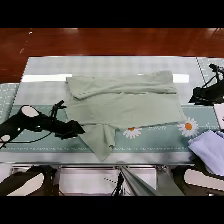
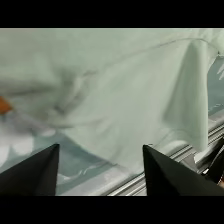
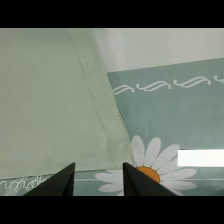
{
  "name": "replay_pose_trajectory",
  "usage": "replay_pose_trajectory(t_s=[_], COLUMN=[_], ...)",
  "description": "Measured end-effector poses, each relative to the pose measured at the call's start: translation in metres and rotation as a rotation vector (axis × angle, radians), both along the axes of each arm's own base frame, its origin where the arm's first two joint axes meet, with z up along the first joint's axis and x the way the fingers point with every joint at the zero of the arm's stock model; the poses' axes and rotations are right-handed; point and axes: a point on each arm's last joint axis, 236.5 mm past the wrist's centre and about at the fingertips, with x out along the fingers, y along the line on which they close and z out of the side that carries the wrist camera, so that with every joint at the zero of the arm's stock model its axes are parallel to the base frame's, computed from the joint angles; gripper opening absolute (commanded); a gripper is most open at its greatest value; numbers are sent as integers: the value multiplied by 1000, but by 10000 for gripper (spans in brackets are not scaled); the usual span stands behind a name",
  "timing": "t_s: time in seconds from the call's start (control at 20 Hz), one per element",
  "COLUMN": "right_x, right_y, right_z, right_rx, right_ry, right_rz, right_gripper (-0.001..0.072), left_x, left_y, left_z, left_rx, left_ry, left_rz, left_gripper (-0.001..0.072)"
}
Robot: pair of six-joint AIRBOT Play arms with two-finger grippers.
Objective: Fold the shirts.
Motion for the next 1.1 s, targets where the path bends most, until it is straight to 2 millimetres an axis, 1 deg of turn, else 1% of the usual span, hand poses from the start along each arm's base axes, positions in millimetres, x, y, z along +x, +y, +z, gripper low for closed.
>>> replay_pose_trajectory(t_s=[0.05,0.1,0.15,0.2,0.35,0.45,0.5,0.65,0.8,0.9,1.05,1.1], right_x=[0,0,-1,-2,-15,-28,-36,-50,-54,-50,-43,-41], right_y=[0,1,1,-2,-24,-35,-37,-31,-21,-13,0,6], right_z=[0,0,1,0,-5,-14,-19,-36,-53,-62,-76,-82], right_rx=[1,3,2,-8,-63,-48,-20,74,135,172,194,193], right_ry=[-2,-1,-2,1,40,72,85,102,91,60,27,26], right_rz=[1,2,2,3,-29,-85,-117,-173,-214,-247,-274,-278], right_gripper=[407,408,430,482,495,500,553,554,542,526,525,506], left_x=[0,2,4,6,11,16,19,23,25,24,23,24], left_y=[-6,-12,-16,-19,-22,-20,-19,-20,-21,-22,-23,-23], left_z=[-5,-11,-15,-18,-20,-19,-17,-8,1,5,9,9], left_rx=[-6,-11,-16,-22,-34,-32,-30,-38,-50,-57,-63,-64], left_ry=[12,22,28,31,25,-1,-18,-60,-87,-96,-102,-104], left_rz=[7,20,33,46,66,72,75,74,68,64,57,57], left_gripper=[106,16,16,16,14,14,14,14,14,14,14,14])
